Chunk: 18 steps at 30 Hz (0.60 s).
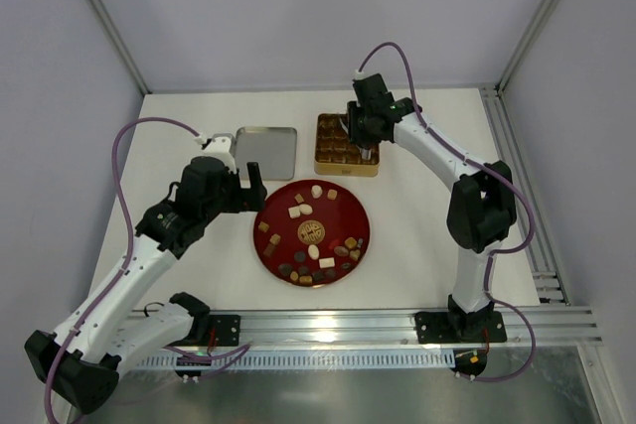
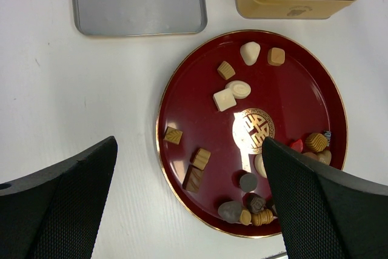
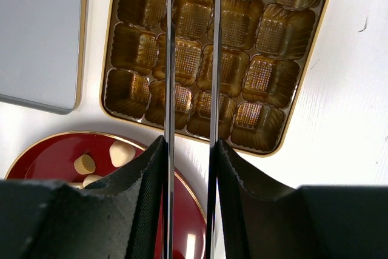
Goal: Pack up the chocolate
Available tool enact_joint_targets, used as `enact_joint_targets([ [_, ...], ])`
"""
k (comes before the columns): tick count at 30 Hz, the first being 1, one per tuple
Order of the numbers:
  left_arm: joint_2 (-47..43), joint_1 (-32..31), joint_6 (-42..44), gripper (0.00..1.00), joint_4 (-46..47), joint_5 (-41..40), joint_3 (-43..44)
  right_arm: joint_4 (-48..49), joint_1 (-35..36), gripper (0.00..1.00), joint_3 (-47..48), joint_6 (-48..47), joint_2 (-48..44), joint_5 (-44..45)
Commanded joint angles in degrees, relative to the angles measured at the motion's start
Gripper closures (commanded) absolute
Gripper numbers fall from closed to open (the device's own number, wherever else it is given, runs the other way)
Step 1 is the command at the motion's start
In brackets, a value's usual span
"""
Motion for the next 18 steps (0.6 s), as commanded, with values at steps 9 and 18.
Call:
enact_joint_targets([
  [9,-0.22,-0.12,0.22,0.0,1.52,0.4,0.69,0.02,0.0,0.54,3.45,-1.01,-0.79,0.9],
  [18,-0.31,-0.12,0.22,0.0,1.52,0.4,0.6,-1.39,0.35,0.54,2.14,-0.57,-4.65,0.2],
])
